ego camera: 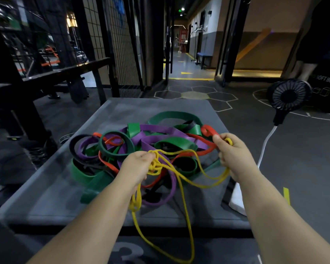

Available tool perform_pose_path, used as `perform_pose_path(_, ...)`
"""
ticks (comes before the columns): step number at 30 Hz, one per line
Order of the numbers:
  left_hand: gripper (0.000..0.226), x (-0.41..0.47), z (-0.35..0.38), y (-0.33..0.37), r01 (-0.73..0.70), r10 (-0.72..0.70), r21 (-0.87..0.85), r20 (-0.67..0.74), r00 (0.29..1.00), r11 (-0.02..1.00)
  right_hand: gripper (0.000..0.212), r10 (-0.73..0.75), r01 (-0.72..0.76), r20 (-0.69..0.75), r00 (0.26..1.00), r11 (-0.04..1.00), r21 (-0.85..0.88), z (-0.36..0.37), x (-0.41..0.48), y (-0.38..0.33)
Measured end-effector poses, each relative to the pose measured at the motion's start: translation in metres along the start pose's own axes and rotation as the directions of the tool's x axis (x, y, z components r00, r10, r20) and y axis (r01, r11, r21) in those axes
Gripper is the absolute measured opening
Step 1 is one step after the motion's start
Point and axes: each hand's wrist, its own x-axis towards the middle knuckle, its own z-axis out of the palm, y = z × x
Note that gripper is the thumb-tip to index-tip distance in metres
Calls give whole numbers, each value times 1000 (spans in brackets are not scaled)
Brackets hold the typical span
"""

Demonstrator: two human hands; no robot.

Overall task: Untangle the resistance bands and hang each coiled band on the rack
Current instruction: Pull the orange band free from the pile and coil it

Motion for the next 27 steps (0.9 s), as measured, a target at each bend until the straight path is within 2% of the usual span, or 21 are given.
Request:
perform_pose_path(1, 29, -4, -1, 3, -26, 25, 15, 45, 999, 1000, 19, 0, -6, -63, 998, 994, -105, 2, 2, 0)
perform_pose_path(3, 30, -12, -4, 8, -67, 64, 17, 113, 992, 998, 4, 14, -42, -92, 996, 949, -312, 9, 2, -2)
perform_pose_path(4, 29, -16, -6, 11, -85, 81, 24, 132, 988, 996, 10, 40, -67, -82, 996, 928, -366, 13, 2, -2)
perform_pose_path(8, 24, -36, -20, 24, -191, 163, 111, 222, 961, 975, 31, 89, -105, -60, 994, 921, -375, 22, -3, -12)
perform_pose_path(11, 17, -53, -34, 30, -247, 194, 115, 345, 918, 962, 45, -48, 2, -59, 997, 797, -604, 20, -16, -30)
perform_pose_path(13, 15, -63, -44, 29, -264, 174, 124, 486, 857, 956, 48, -113, 51, -54, 992, 757, -651, 16, -25, -41)
perform_pose_path(16, 4, -75, -54, 17, -295, 103, 189, 654, 749, 937, 46, -176, 119, -56, 983, 835, -538, 17, -44, -54)
perform_pose_path(18, 13, -80, -55, 7, -357, 46, 304, 701, 712, 883, 41, -187, 169, -32, 982, 940, -295, 20, -60, -63)
perform_pose_path(20, 20, -82, -55, 1, -416, -6, 436, 696, 718, 798, 41, -176, 178, 32, 984, 980, -87, 22, -76, -72)
perform_pose_path(22, 24, -85, -56, -4, -466, -71, 564, 684, 726, 682, 44, -188, 185, 99, 977, 982, 34, 25, -91, -81)
perform_pose_path(24, 33, -84, -56, -10, -471, -96, 650, 640, 762, 596, 47, -203, 179, 154, 967, 971, 158, 28, -104, -90)
perform_pose_path(25, 39, -82, -56, -13, -439, -79, 665, 598, 798, 605, 45, -202, 160, 180, 963, 962, 222, 30, -110, -94)
perform_pose_path(27, 44, -82, -55, -11, -372, 20, 586, 519, 855, 720, 36, -199, 123, 244, 949, 948, 294, 36, -118, -99)
